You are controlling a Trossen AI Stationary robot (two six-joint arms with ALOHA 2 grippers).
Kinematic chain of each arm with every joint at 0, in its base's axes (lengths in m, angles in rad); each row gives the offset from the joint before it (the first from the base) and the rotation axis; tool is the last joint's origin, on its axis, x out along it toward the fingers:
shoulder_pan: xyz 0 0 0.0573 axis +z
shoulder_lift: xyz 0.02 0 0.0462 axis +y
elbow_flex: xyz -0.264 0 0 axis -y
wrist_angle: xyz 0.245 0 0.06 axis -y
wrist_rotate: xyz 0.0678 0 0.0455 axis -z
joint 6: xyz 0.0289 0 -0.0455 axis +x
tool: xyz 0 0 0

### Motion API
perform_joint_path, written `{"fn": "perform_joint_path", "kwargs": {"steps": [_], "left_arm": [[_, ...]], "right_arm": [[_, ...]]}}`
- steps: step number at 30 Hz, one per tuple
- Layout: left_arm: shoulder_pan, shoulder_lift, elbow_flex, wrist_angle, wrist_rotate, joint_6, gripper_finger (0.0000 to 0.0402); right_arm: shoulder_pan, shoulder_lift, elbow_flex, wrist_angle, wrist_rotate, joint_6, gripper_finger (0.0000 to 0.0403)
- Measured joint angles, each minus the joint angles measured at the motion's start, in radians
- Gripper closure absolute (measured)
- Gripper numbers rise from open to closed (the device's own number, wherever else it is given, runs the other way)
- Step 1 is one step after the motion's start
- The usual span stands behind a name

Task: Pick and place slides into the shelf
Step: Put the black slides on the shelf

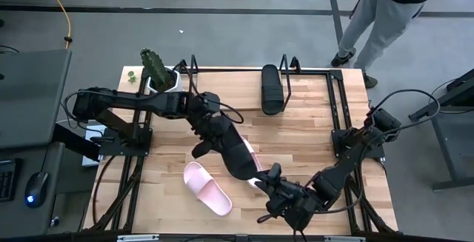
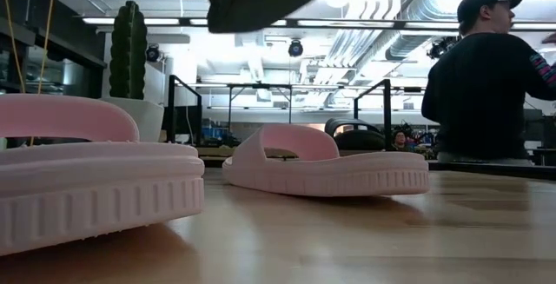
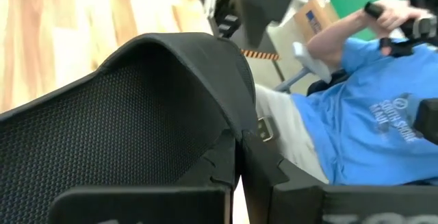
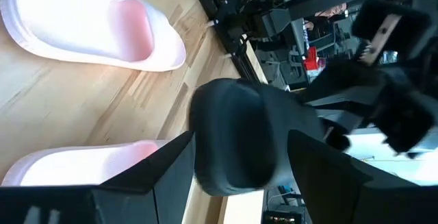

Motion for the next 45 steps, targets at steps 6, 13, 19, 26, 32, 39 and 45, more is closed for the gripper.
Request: {"fn": "perform_joint_path", "kwargs": {"steps": [6,13,19,26,32,39,45], "left_arm": [[-0.001,0.000,0.078,-0.035,0.027,0.000,0.0401],[-0.001,0.000,0.103,-0.058,0.035,-0.028,0.0401],[-0.023,0.000,0.103,-0.050,0.040,-0.053,0.0401],[-0.080,0.000,0.103,-0.018,0.042,-0.056,0.0401],[-0.089,0.000,0.103,-0.016,0.033,-0.056,0.0401],[-0.088,0.000,0.102,-0.003,0.026,-0.056,0.0401],[-0.088,0.000,0.102,0.001,0.029,-0.056,0.0401]], "right_arm": [[0.000,0.000,0.000,0.002,-0.008,-0.015,0.0178],[0.000,0.000,0.000,0.003,-0.008,-0.015,0.0178],[0.000,0.000,0.000,0.021,-0.009,-0.028,0.0178],[-0.001,0.000,0.001,0.075,-0.017,-0.069,0.0178],[-0.012,0.000,0.001,0.100,-0.039,-0.075,0.0178],[-0.029,0.022,0.002,0.126,-0.049,-0.101,0.0178],[-0.041,0.034,0.002,0.132,-0.046,-0.101,0.0181]]}}
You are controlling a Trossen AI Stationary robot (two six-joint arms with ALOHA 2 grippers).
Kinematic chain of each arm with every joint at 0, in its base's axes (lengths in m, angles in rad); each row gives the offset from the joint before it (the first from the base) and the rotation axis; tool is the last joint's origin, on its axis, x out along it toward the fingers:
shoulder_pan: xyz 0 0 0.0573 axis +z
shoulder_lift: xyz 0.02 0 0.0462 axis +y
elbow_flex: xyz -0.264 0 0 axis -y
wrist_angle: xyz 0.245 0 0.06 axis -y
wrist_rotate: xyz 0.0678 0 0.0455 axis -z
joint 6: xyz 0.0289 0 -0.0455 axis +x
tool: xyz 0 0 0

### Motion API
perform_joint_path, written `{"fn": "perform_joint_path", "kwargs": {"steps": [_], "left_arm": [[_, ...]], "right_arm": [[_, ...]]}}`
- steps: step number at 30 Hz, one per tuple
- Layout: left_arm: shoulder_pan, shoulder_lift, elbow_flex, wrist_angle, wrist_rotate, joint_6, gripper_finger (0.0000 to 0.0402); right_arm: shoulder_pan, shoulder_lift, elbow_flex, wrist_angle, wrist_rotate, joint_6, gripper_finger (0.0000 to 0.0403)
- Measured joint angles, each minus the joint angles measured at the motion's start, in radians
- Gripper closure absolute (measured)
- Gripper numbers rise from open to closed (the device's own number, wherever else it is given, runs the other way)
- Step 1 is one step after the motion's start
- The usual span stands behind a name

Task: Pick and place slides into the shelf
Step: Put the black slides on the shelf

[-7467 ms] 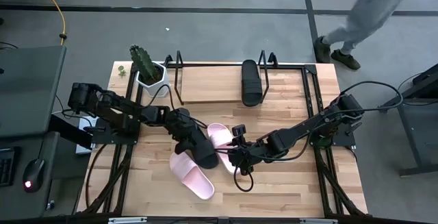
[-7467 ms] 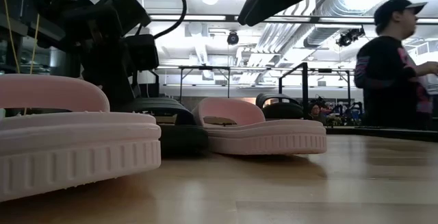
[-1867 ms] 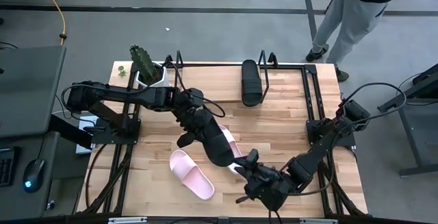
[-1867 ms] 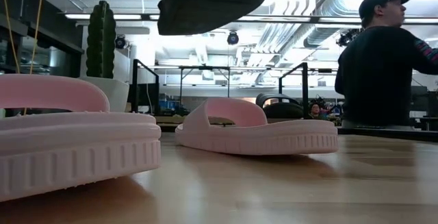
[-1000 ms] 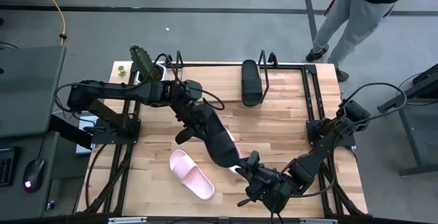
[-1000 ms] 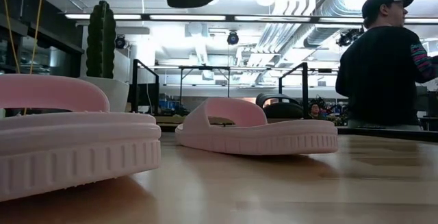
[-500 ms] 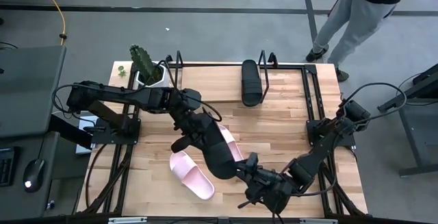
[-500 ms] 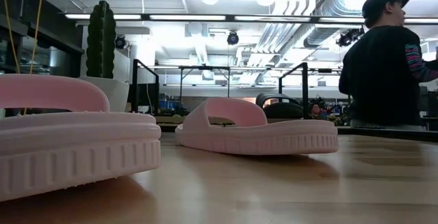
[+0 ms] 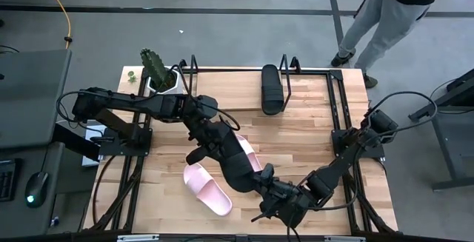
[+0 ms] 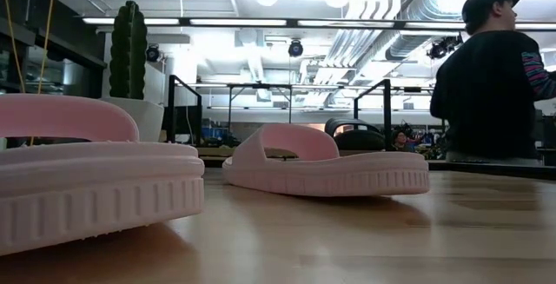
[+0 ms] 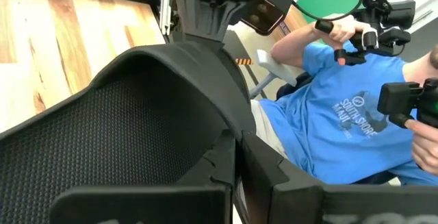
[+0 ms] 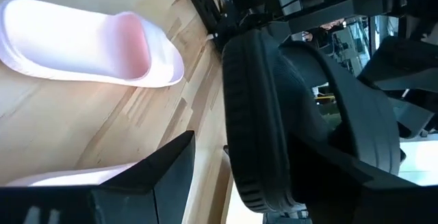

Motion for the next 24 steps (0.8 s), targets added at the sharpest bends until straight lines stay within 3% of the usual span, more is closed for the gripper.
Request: {"fn": "perform_joint_path", "kwargs": {"steps": [7,19,24], "left_arm": [[0.000,0.000,0.000,0.000,0.002,0.003,0.0401],[0.000,0.000,0.000,-0.002,0.004,0.004,0.0401],[-0.001,0.000,0.000,-0.002,0.000,0.005,0.0401]], "right_arm": [[0.003,0.000,0.000,0.011,0.024,0.000,0.0222],[0.000,0.000,0.000,0.032,0.014,-0.001,0.0352],[0.000,0.000,0.000,0.032,0.014,0.008,0.0375]]}}
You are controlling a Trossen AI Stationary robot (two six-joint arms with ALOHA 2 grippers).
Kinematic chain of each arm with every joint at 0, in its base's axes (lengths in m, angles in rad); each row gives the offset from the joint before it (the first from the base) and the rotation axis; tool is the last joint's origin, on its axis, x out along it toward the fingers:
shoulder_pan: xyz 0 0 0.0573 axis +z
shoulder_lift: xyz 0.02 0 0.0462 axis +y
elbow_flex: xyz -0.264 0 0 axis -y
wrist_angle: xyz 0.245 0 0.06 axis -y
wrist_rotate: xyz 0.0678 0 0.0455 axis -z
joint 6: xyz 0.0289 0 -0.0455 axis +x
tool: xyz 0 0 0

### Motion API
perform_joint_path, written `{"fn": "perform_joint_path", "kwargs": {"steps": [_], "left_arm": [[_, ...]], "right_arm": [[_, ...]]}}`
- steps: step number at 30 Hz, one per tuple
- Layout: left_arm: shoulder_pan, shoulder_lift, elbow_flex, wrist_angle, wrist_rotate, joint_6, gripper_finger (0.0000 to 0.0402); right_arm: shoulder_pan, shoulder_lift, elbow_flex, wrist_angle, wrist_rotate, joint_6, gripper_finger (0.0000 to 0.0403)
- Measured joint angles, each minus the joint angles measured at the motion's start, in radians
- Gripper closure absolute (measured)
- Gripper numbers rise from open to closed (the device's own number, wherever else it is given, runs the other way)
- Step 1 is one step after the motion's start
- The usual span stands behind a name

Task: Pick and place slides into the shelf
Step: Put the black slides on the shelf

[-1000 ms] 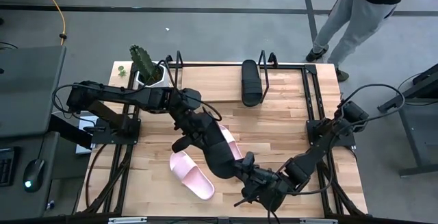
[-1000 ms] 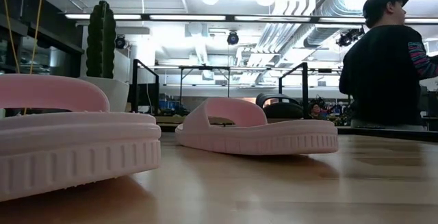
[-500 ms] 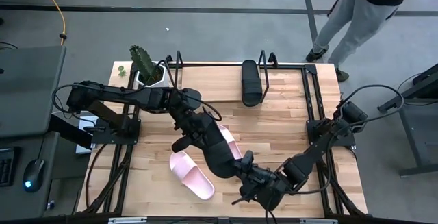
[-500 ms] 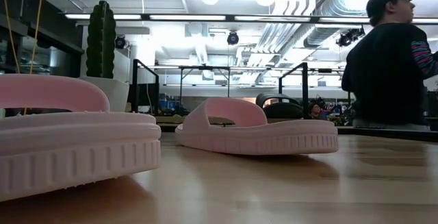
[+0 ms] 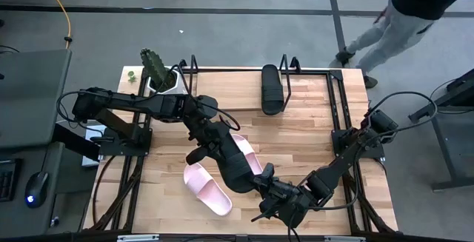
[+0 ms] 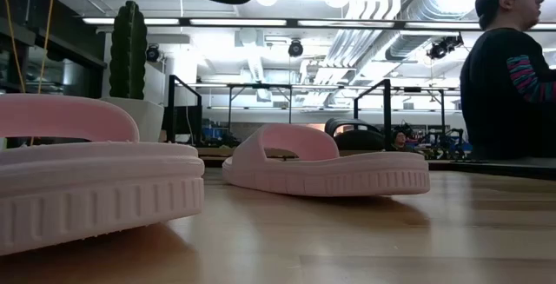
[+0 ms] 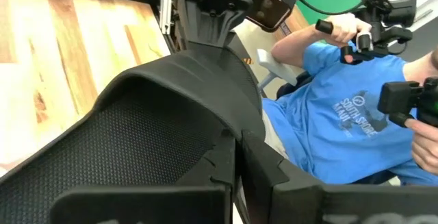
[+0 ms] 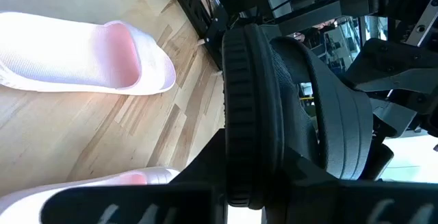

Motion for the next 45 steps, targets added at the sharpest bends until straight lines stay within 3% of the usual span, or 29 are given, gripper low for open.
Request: {"fn": "perform_joint_path", "kwargs": {"steps": [6,25,32,45], "left_arm": [[0.002,0.000,0.000,-0.011,-0.037,0.003,0.0387],[0.002,-0.001,0.000,-0.078,-0.213,0.098,0.0276],[0.025,-0.001,0.000,-0.078,-0.240,0.104,0.0239],[0.148,-0.047,0.003,-0.085,-0.237,0.128,0.0228]], "right_arm": [[0.000,0.000,0.000,-0.002,0.003,0.016,0.0372],[0.000,0.000,-0.001,-0.015,0.003,0.037,0.0377],[-0.005,0.000,-0.001,-0.082,0.059,0.085,0.0377],[-0.051,-0.002,-0.001,-0.222,0.089,0.218,0.0377]]}}
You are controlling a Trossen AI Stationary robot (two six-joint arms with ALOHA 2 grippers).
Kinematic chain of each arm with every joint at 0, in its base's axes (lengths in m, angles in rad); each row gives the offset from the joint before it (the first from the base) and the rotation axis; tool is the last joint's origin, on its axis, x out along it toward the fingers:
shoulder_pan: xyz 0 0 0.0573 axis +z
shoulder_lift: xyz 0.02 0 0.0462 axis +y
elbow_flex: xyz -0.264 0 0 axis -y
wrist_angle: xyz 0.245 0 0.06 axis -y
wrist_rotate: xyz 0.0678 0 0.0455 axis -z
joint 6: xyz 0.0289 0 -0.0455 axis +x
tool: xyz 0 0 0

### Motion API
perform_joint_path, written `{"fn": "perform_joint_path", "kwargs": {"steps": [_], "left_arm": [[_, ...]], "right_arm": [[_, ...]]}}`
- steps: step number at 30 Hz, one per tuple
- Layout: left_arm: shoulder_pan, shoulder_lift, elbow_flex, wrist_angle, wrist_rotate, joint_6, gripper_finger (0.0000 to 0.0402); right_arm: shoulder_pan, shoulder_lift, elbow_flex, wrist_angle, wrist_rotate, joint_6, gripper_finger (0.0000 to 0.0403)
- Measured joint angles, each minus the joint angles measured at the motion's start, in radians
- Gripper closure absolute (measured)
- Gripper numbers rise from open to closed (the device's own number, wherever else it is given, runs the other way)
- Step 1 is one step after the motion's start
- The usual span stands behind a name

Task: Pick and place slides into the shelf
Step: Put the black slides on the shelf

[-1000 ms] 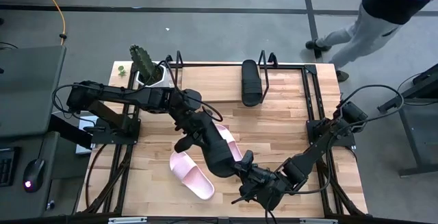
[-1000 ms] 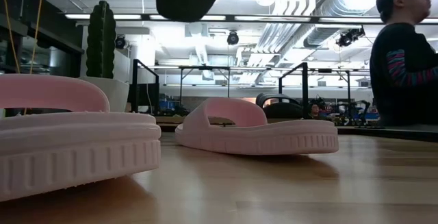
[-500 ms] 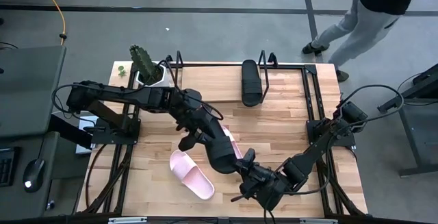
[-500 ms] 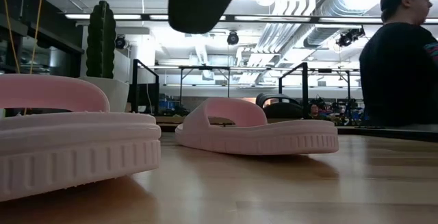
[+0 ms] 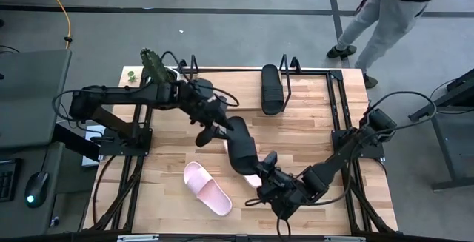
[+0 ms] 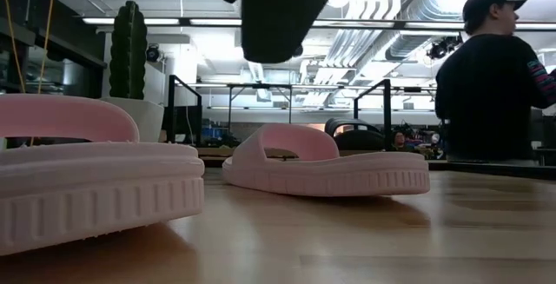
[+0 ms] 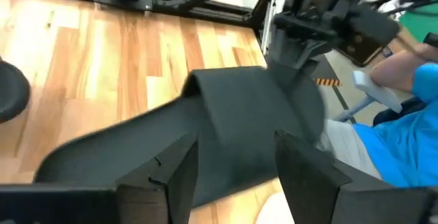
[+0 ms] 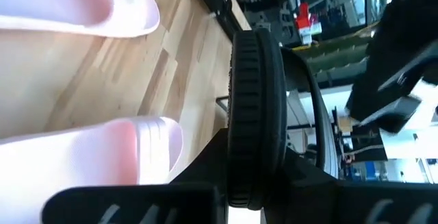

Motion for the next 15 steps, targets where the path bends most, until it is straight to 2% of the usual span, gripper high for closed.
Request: {"fn": "perform_joint_path", "kwargs": {"steps": [12,15], "left_arm": [[-0.010,-0.070,0.151,-0.060,-0.006,0.053,0.0227],[-0.010,-0.078,0.185,-0.063,-0.007,0.055,0.0227]], "right_arm": [[-0.083,-0.022,0.000,-0.072,-0.010,0.052,0.0377],[-0.114,-0.032,0.000,-0.086,-0.043,0.052,0.0377]]}}
